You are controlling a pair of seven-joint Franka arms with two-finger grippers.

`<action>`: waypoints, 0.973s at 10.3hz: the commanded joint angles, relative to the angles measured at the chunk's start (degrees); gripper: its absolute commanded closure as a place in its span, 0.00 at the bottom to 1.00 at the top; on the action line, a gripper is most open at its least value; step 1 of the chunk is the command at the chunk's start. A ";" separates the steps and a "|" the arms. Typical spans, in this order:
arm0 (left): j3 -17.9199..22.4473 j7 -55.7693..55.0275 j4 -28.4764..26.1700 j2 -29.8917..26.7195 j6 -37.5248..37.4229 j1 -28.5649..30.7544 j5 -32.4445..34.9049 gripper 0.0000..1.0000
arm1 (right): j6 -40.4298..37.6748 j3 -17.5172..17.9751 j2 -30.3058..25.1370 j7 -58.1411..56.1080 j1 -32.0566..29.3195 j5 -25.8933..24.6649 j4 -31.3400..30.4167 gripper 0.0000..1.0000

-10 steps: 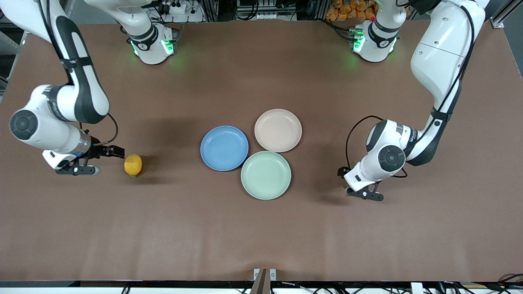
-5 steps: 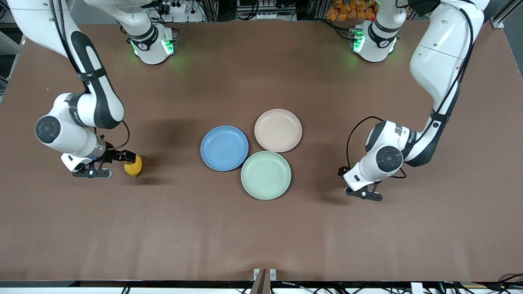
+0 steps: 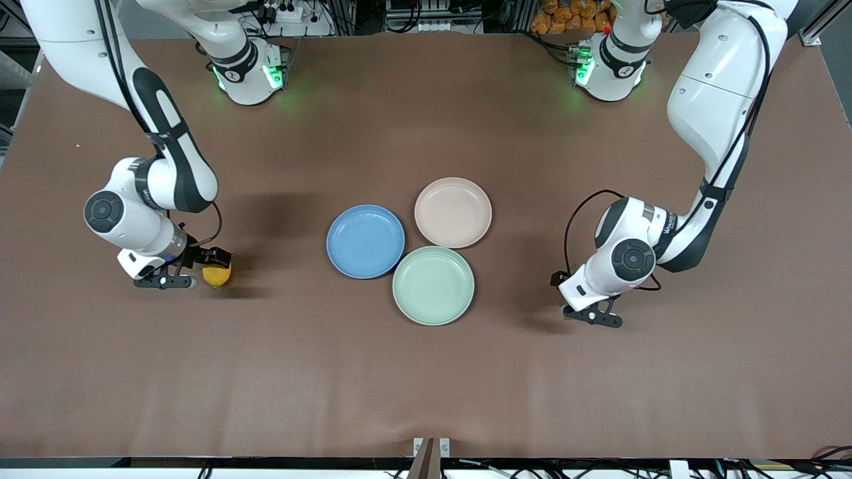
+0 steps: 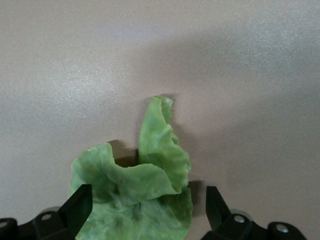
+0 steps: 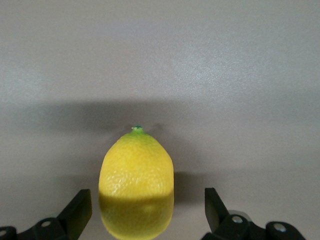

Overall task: Place lemon and lettuce in plates
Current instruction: 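Close the right gripper on the yellow lemon and lift it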

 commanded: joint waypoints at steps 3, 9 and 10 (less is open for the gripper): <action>0.17 -4.73 0.43 0.45 0.58 -0.30 1.66 0.78 | 6.23 -0.10 3.25 4.26 2.32 1.14 -0.82 0.00; 0.17 -6.69 0.44 0.01 0.50 -0.21 1.74 1.00 | 7.21 -0.18 5.01 4.19 3.03 1.06 -0.82 0.26; -0.09 -8.52 -0.43 -1.12 0.41 -0.21 1.74 1.00 | 7.04 -0.19 5.28 4.09 2.94 1.06 -0.82 0.38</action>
